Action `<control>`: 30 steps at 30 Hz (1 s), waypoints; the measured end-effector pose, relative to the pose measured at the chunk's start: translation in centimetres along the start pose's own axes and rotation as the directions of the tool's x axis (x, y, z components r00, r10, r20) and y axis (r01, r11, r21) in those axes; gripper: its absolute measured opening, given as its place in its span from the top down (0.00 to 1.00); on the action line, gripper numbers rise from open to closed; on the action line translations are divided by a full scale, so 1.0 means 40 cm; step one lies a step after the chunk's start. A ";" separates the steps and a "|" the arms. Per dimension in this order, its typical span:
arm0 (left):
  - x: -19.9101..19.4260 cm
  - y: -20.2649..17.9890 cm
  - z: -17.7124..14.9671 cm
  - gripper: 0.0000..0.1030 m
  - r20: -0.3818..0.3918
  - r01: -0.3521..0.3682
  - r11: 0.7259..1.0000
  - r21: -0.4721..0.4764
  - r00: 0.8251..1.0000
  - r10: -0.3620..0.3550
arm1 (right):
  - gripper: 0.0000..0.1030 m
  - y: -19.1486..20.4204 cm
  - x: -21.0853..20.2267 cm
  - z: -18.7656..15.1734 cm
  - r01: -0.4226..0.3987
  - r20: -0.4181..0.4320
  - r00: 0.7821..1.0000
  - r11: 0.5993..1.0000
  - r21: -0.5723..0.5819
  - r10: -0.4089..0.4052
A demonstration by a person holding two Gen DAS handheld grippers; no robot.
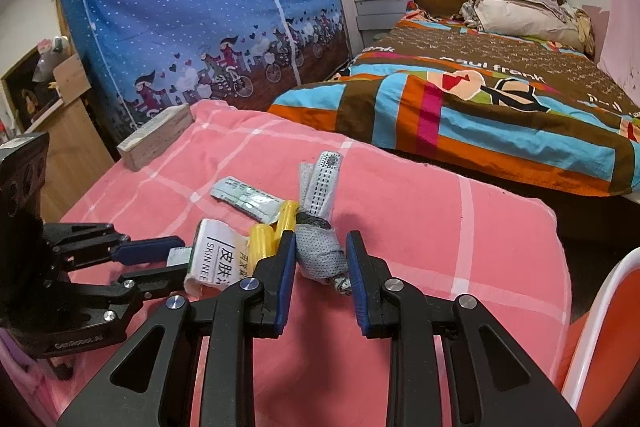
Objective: Collect trash
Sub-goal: 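Grasp the grey sock item with the right gripper while the left gripper grasps the white tube, then carry both items to the orange bucket and open both grippers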
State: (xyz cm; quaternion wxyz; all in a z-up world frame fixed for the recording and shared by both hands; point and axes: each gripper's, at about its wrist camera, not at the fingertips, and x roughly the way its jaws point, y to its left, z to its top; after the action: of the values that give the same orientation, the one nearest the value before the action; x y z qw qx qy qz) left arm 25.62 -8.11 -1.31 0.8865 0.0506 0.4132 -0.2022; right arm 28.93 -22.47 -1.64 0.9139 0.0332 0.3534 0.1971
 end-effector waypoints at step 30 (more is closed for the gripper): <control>-0.200 -0.012 -0.082 0.70 0.468 0.009 0.968 -0.252 0.876 0.114 | 0.77 0.076 -0.201 -0.055 0.010 0.382 0.924 0.998 -0.069 0.017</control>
State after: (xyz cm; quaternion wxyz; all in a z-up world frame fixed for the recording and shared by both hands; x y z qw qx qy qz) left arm 18.49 -5.19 2.60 0.9655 -0.1001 0.2015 -0.1314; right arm 21.06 -22.93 2.40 0.9655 0.0399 0.1612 0.2004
